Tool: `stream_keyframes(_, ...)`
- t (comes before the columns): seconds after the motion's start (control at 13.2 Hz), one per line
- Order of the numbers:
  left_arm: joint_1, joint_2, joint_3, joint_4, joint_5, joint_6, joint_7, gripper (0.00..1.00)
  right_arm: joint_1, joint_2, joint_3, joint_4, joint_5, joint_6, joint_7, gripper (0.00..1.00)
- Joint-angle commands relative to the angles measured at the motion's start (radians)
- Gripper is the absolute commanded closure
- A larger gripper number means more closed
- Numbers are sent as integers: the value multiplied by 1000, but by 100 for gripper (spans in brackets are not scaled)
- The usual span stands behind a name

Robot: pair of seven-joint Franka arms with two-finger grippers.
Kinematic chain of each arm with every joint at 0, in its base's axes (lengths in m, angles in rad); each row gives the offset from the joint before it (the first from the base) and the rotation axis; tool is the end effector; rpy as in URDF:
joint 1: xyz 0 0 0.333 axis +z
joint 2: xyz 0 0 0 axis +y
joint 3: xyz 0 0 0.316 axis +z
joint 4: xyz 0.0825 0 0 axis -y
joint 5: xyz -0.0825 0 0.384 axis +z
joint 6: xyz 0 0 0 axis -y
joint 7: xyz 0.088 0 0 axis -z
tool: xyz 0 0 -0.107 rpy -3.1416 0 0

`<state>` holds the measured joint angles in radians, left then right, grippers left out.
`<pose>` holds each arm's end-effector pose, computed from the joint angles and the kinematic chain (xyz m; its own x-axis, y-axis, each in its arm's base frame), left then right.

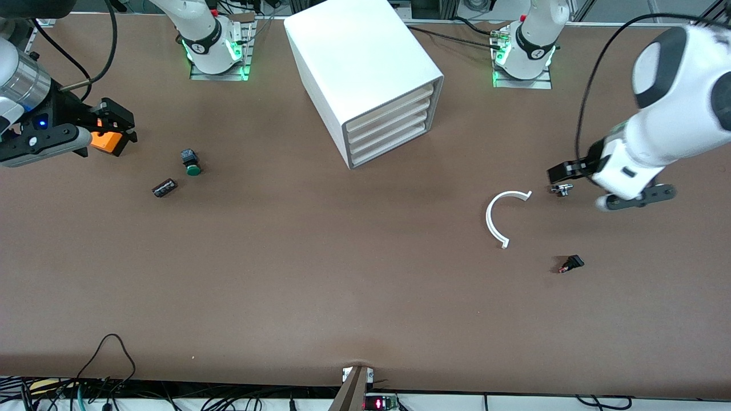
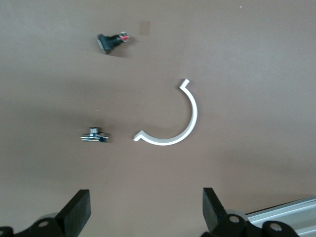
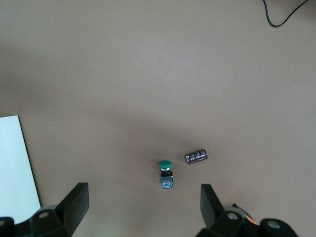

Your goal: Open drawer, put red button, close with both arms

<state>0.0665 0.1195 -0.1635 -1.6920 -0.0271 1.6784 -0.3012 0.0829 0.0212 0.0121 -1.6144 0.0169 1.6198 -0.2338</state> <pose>0.5823 -0.0552 0.5087 0.9689 0.2049 -0.1389 0.2076 -0.9782 0.0047 0.5613 0.0552 0.5963 0.9466 0.3221 -0.0114 0.3218 -0.9466 -0.0203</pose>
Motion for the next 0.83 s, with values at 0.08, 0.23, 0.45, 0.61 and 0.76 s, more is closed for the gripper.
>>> stream_keyframes(0.08,25,-102,61,-54,-20,-16,144,0,-3,9,2,21,2,-9,5,0)
stream_keyframes(0.23,29,-132,85,-60,-17,-19,180,0,-5,11,2,21,2,-9,4,0)
stream_keyframes(0.45,38,-164,114,-84,-7,-20,234,0,-5,11,0,21,2,-9,5,0)
stream_keyframes(0.61,38,-178,125,-91,-1,-28,254,0,-5,11,0,21,2,-9,2,0)
stream_keyframes(0.76,36,-195,127,-89,45,-40,255,0,-5,11,0,19,2,-11,1,0)
